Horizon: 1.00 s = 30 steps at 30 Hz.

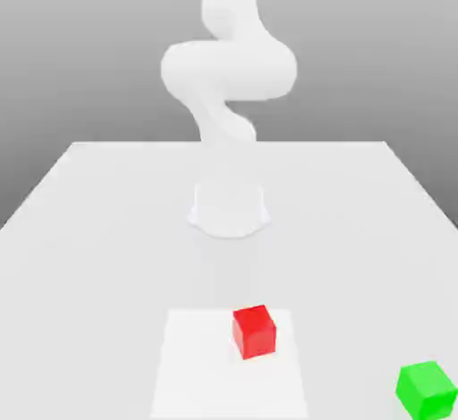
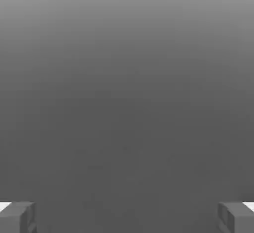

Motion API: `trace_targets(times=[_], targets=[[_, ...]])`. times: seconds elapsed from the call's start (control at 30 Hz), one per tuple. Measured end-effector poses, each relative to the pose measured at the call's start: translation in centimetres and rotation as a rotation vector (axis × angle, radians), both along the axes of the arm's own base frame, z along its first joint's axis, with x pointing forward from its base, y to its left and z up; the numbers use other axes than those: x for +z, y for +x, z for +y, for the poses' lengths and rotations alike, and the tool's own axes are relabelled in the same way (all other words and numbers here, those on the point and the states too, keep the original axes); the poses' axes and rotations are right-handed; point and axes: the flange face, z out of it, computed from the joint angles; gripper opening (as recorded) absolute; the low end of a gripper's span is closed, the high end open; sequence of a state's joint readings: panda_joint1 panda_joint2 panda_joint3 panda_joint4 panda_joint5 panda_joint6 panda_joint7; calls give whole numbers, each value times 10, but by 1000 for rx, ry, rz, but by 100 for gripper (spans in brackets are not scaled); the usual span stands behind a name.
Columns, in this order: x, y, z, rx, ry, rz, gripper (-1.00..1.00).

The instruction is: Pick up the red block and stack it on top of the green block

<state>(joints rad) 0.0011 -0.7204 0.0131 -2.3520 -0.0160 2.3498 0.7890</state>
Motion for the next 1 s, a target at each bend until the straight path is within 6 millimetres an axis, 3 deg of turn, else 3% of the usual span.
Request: trace_targets(times=[0.13,0.3,0.43,0.6,0.83,0.87,1.0], targets=[[-99,44,10,43,-51,154,0],[-224,63,17,107,-90,342,0],[-322,53,22,168,-104,494,0],[-428,12,30,257,-97,672,0],[-506,0,30,273,-90,714,0],[-514,-1,30,274,-91,714,-100],[-514,-1,30,274,-91,715,-100]])
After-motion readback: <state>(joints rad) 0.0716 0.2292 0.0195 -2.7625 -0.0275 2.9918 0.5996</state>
